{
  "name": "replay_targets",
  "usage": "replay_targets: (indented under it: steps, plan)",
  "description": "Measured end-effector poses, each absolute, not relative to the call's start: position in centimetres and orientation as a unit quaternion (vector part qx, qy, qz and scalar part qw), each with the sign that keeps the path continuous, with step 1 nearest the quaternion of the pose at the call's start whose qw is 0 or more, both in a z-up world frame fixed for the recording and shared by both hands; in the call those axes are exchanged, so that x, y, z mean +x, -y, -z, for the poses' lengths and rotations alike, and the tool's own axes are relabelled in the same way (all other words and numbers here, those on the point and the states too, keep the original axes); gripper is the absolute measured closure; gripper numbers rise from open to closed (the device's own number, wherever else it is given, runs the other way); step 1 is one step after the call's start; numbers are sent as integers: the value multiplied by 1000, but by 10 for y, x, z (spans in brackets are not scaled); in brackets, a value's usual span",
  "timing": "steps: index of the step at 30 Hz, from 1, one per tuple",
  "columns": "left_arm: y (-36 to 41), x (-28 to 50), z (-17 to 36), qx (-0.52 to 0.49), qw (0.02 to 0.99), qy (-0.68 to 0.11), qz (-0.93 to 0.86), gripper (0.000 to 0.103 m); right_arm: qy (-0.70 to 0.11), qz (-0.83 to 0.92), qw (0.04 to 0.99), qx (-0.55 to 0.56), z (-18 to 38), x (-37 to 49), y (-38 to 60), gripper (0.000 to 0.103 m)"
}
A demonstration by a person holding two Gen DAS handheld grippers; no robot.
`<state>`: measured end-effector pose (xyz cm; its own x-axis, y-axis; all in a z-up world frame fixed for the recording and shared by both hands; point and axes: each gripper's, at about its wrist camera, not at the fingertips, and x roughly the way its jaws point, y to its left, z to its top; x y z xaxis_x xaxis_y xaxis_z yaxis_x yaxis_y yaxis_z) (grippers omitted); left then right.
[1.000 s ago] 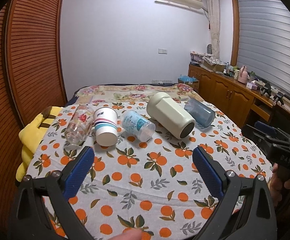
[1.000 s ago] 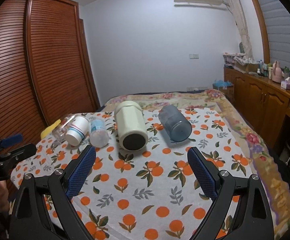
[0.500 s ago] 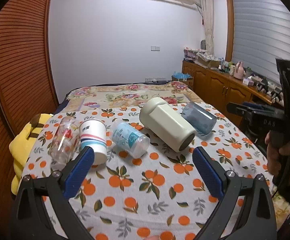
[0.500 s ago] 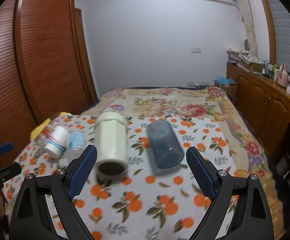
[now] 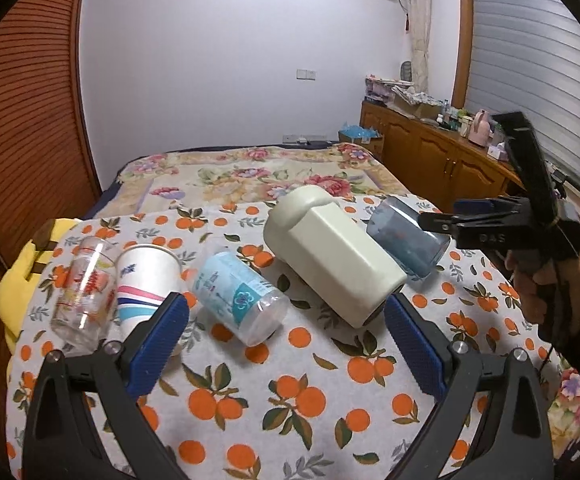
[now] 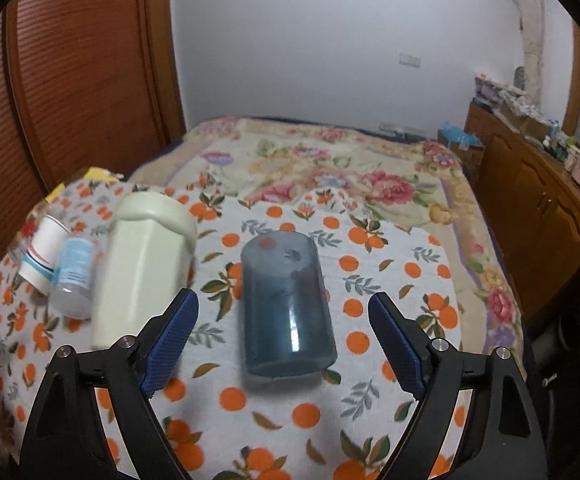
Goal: Flip cup upright
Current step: 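Reach the right gripper to the lying blue plastic cup and close on it, then lift the blue cup with the right gripper and carry it toward the left gripper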
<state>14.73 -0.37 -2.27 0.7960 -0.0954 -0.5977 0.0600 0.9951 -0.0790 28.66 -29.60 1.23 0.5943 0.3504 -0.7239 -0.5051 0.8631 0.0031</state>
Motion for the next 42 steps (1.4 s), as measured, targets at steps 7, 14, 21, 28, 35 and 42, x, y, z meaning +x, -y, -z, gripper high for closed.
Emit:
replay_targets:
  steps: [7, 14, 21, 28, 35, 42]
  plan:
    - [10, 156, 27, -7, 951, -305, 45, 6, -430, -255, 858, -120, 6, 318, 283, 17]
    - [4, 163, 32, -20, 949, -310, 55, 9, -468, -262, 835, -122, 18, 336, 275, 17]
    - [-2, 162, 39, -45, 941, -326, 76, 12, -497, -259, 816, -142, 30, 346, 266, 27]
    - [-1, 153, 40, -40, 942, -326, 73, 12, -502, -259, 811, -150, 33, 345, 263, 36]
    - [-5, 135, 36, -49, 944, -318, 69, 12, -492, -273, 816, -133, 12, 314, 280, 36]
    - [-1, 109, 32, -50, 946, -310, 77, 12, -484, -293, 817, -116, -1, 259, 296, 36]
